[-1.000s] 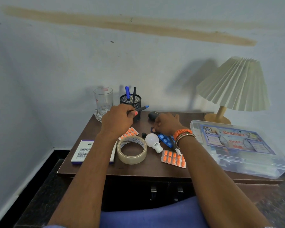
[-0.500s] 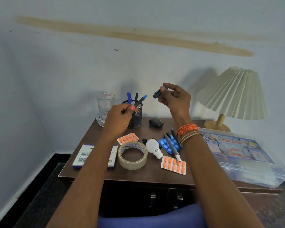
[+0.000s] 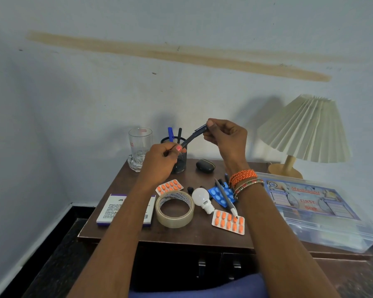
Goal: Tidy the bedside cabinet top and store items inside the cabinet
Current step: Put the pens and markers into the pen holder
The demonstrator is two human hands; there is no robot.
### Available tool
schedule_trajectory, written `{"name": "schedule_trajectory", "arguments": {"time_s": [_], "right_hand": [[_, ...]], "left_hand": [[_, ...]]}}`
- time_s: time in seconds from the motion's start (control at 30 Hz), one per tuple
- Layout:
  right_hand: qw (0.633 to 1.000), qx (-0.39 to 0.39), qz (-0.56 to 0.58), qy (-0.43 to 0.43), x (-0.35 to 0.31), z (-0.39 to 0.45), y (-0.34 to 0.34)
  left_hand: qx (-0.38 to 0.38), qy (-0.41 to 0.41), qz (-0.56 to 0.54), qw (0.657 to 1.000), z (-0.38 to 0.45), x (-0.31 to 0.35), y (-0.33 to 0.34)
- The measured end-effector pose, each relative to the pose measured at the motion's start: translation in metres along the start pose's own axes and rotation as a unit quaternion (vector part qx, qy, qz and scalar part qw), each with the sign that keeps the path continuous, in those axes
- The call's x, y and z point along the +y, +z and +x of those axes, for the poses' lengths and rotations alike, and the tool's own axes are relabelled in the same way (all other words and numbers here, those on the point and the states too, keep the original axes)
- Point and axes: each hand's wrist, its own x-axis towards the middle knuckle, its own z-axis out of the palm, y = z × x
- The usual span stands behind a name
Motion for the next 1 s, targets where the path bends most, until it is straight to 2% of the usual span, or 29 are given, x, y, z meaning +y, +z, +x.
{"name": "schedule_trajectory", "arguments": {"time_s": [0.33, 0.5, 0.67, 0.83, 1.0], "right_hand": [[0.995, -0.050, -0.090, 0.000, 0.002, -0.009, 0.011], [0.995, -0.077, -0.060, 0.021, 0.003, -0.017, 0.025], [0.997, -0.063, -0.034, 0.028, 0.006, -0.018, 0.033], [0.998, -0.022, -0.063, -0.020, 0.013, -0.017, 0.032], [0.995, -0.042, -0.093, 0.004, 0.018, -0.017, 0.025]], "left_hand": [[0.026, -0.013, -0.006, 1.000, -0.002, 0.001, 0.007], [0.066, -0.022, 0.020, 0.997, 0.001, -0.004, 0.001], [0.080, -0.017, 0.030, 0.996, -0.002, -0.003, -0.001], [0.111, -0.028, -0.018, 0.993, -0.013, 0.007, 0.024], [0.151, -0.070, -0.025, 0.986, -0.015, 0.008, 0.034]]}}
